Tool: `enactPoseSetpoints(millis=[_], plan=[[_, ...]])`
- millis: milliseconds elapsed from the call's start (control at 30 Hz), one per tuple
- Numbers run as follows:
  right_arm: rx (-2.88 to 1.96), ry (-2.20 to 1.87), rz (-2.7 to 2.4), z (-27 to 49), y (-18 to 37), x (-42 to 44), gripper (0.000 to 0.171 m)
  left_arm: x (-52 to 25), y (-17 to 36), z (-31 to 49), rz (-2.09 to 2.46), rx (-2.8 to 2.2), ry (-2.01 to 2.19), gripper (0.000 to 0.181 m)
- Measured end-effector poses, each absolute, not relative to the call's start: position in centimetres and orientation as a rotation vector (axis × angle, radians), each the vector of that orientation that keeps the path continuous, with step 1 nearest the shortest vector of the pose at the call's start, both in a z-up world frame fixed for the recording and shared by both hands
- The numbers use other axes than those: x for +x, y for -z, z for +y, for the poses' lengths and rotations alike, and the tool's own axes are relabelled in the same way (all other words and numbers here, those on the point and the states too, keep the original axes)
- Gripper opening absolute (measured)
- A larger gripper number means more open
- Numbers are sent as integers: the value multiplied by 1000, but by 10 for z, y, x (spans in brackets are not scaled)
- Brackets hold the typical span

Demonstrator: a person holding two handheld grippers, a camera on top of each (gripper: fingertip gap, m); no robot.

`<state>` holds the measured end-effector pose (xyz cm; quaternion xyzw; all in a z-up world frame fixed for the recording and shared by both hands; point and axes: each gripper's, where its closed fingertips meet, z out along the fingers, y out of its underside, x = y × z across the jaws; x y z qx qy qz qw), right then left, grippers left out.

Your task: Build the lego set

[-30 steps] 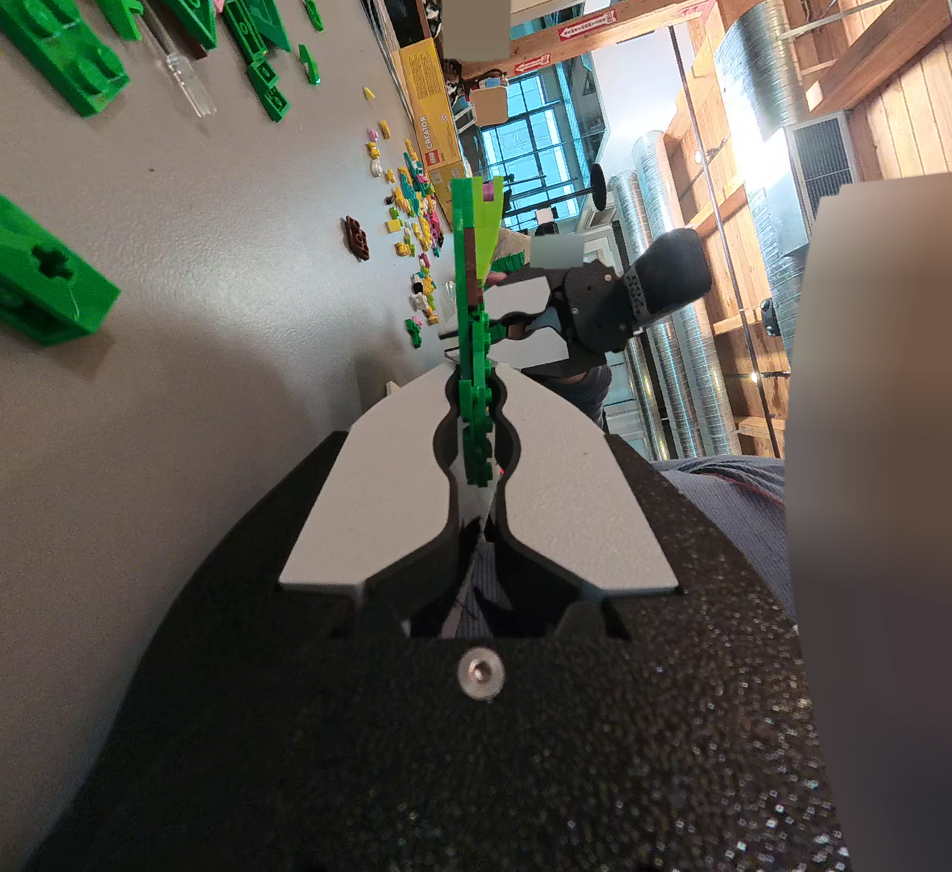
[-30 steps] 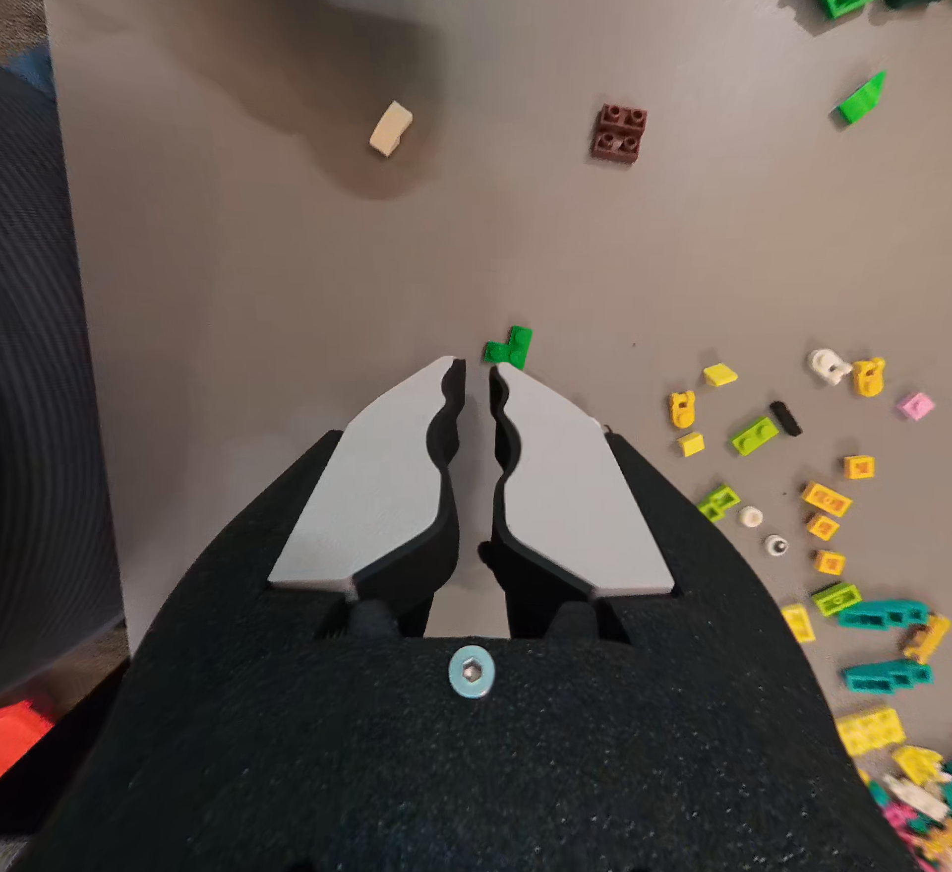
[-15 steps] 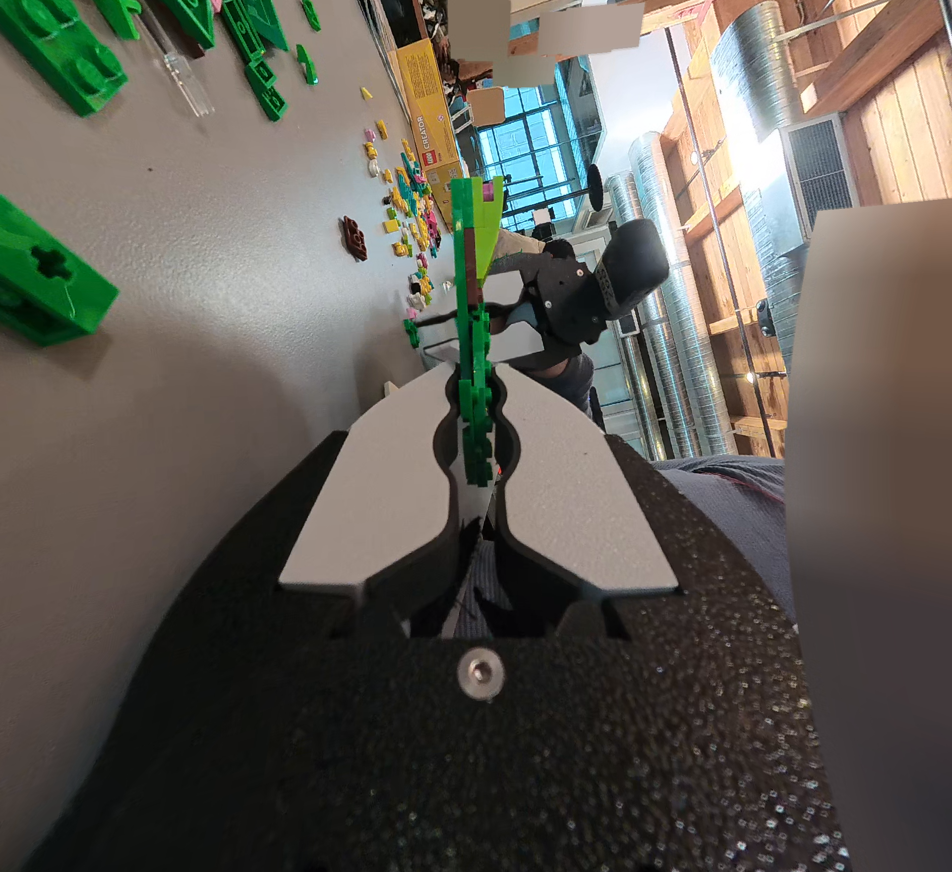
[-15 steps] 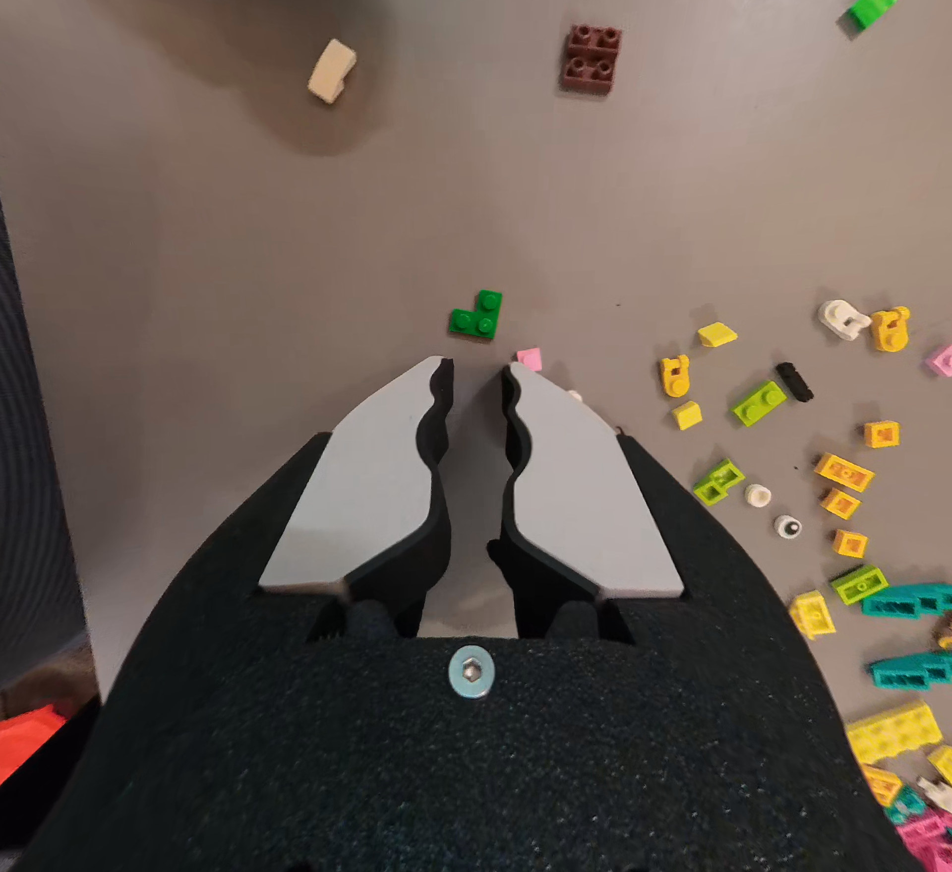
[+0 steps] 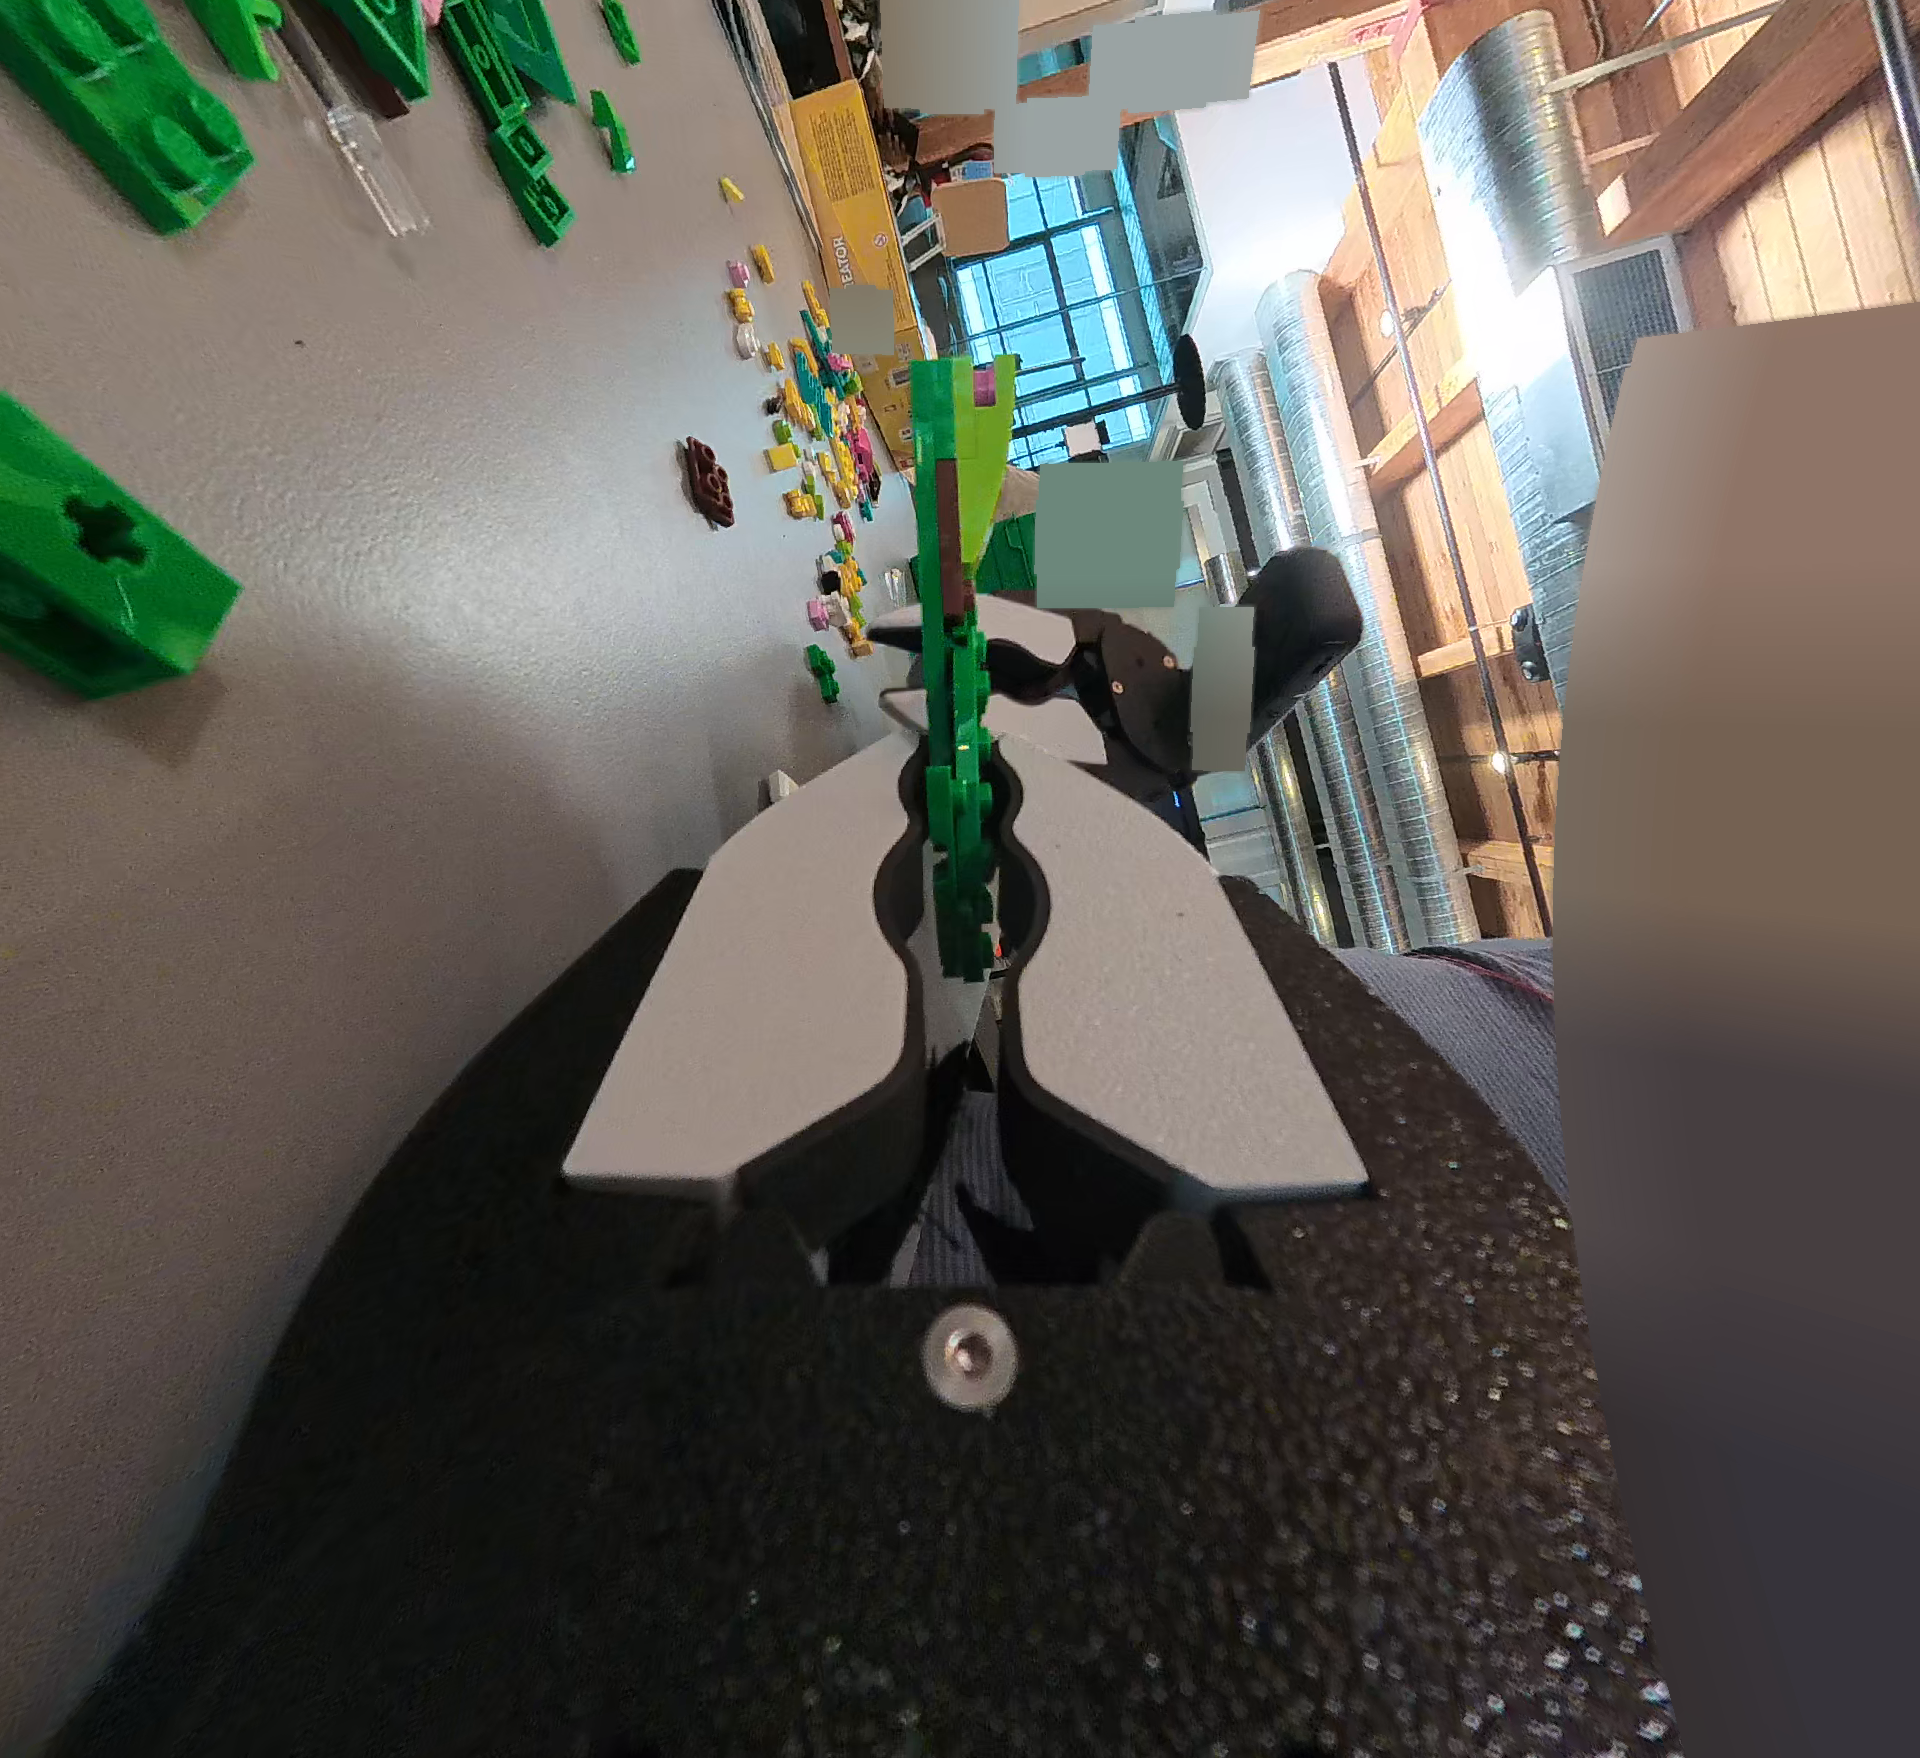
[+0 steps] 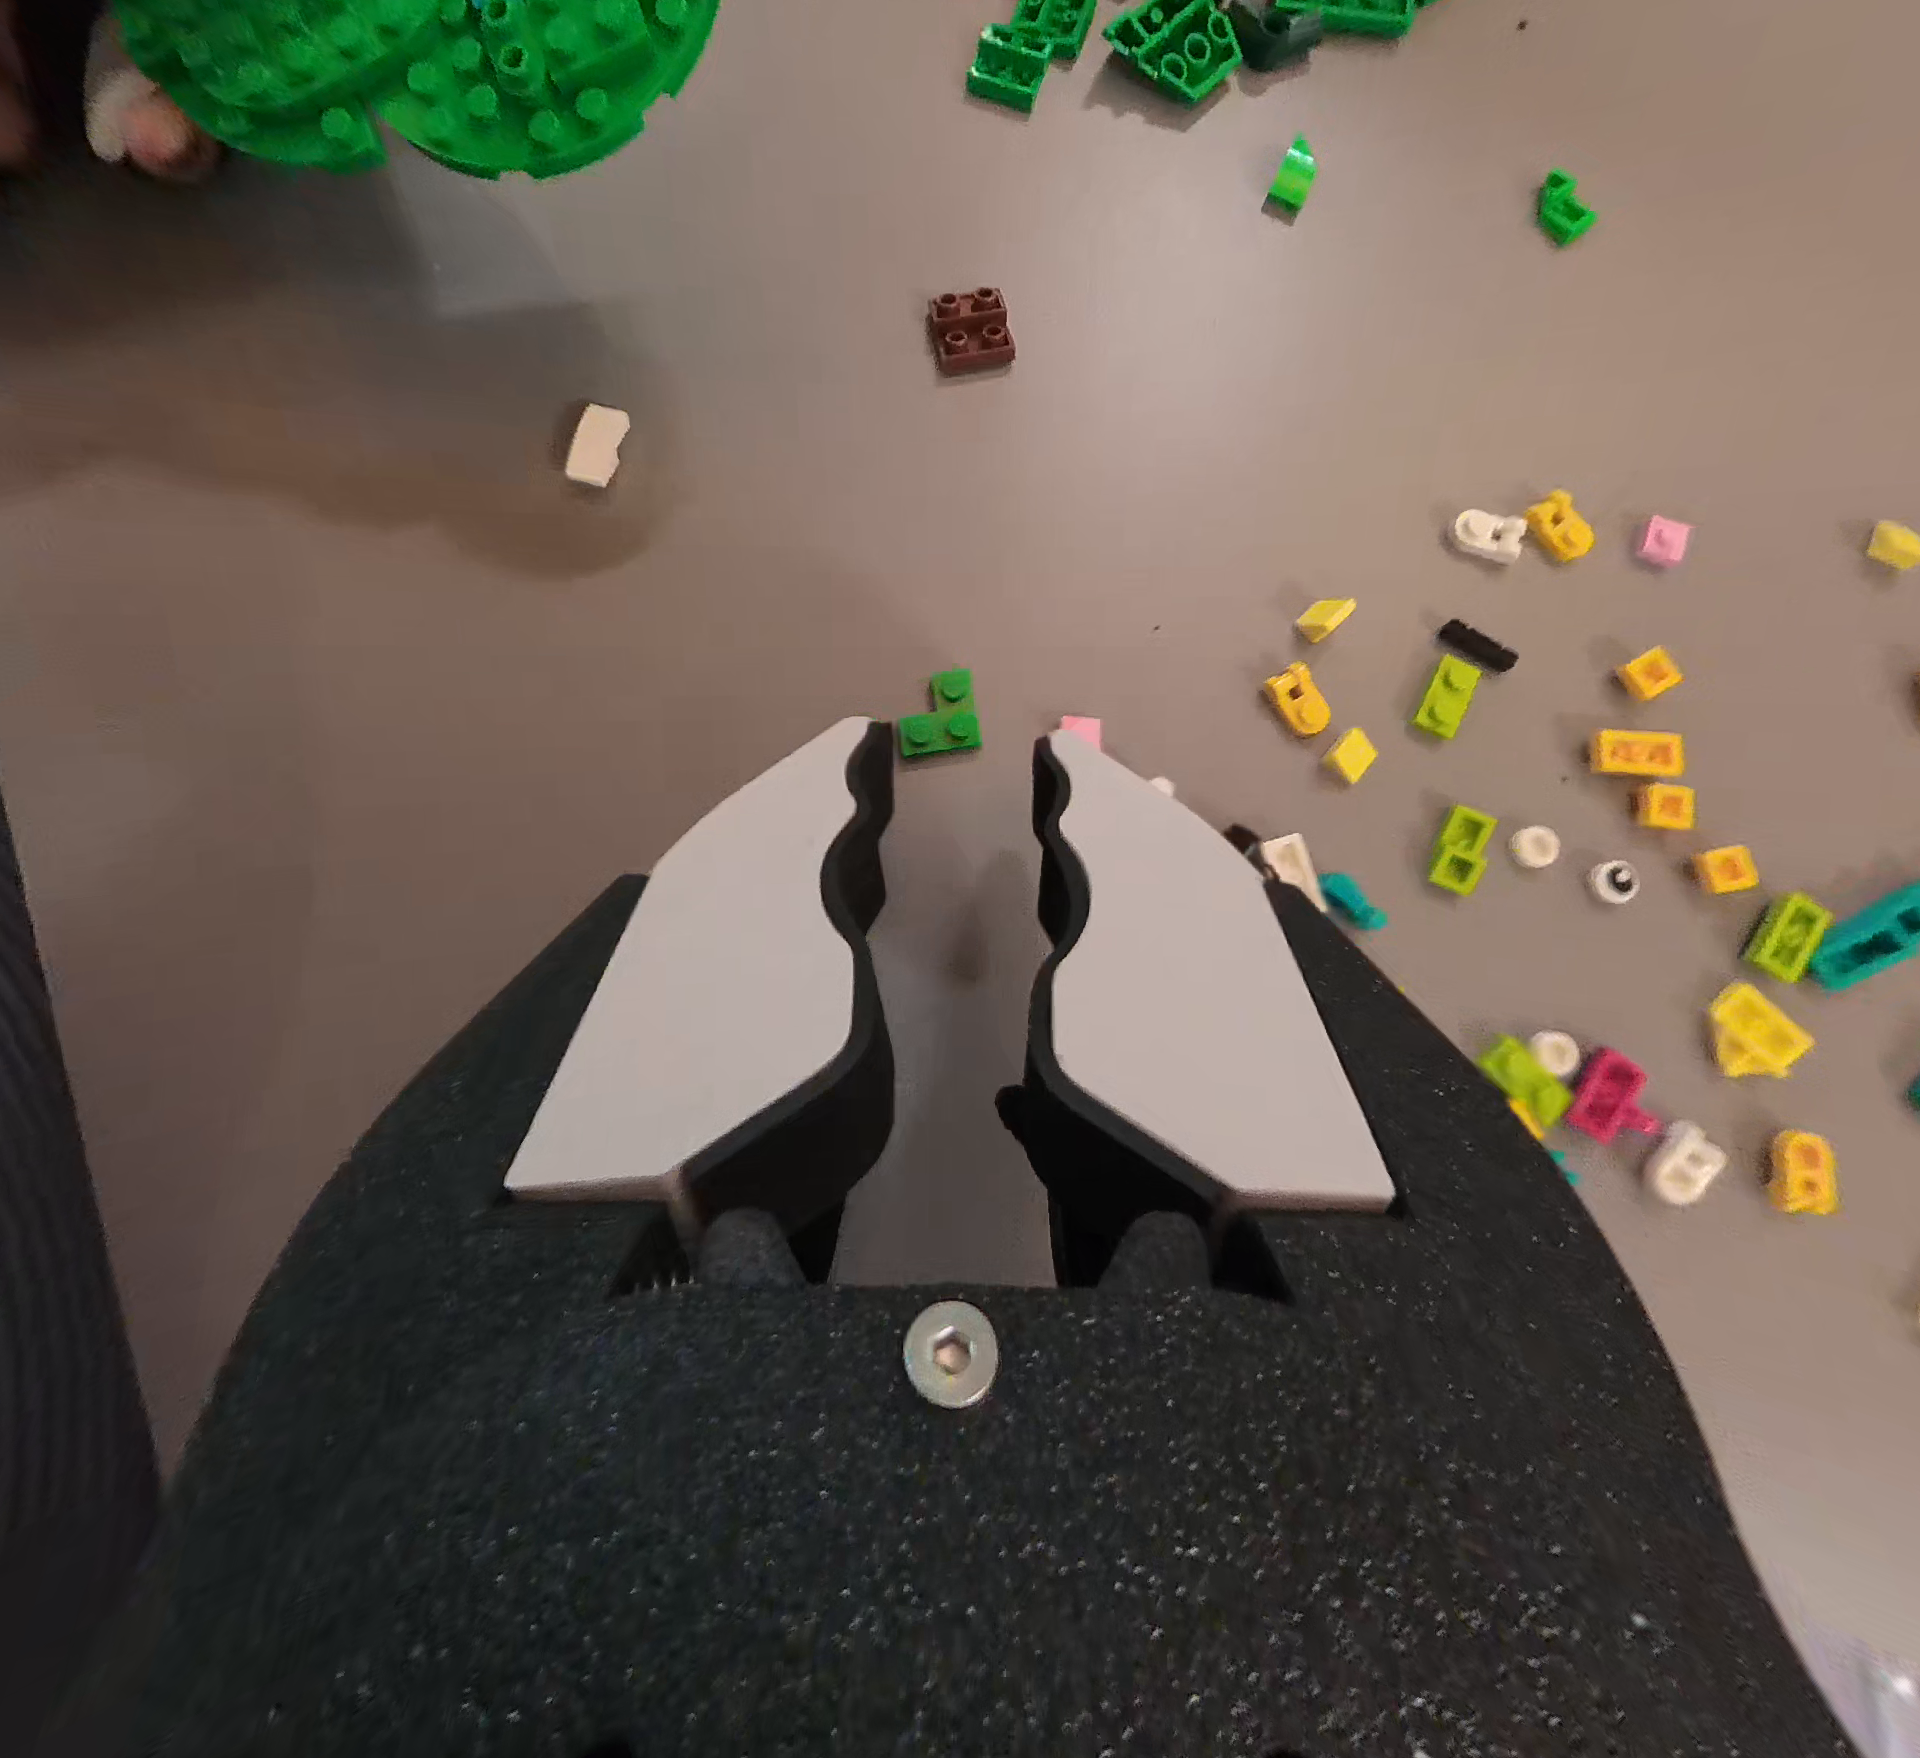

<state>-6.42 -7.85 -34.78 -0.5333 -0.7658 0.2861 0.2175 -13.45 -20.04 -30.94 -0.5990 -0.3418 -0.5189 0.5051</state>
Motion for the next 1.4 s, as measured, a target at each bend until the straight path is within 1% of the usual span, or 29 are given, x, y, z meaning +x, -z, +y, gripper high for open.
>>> enactPoseSetpoints(millis=[100, 367, 700, 833, 967, 1033, 1100, 1167, 1267, 1400], plan=[[-1544, -761, -2094, -84, 354, -60, 27, -135, 309, -200, -825, -1445, 1251, 8], [-1519, -594, -2055, -84, 358, -64, 21, -134, 310, -201, -824, -1447, 1250, 8], [-1548, -622, -2115, -84, 365, -70, 16, -134, 309, -201, -822, -1447, 1252, 8], [-1384, -638, -2274, -89, 365, -75, 16, -134, 310, -200, -822, -1449, 1250, 8], [-1022, -654, -2511, -99, 364, -75, 16, -134, 310, -200, -822, -1449, 1251, 8], [-928, -574, -2505, -93, 360, -79, 23, -134, 310, -200, -823, -1451, 1250, 8], [-1062, -638, -2460, -95, 358, -77, 29, -134, 310, -200, -823, -1450, 1250, 8], [-1286, -717, -2386, -97, 363, -73, 30, -134, 310, -200, -823, -1449, 1252, 8], [-1470, -756, -2192, -92, 362, -73, 25, -134, 309, -200, -824, -1446, 1255, 8], [-1509, -721, -2086, -93, 360, -72, 19, -135, 310, -200, -826, -1444, 1254, 8]])
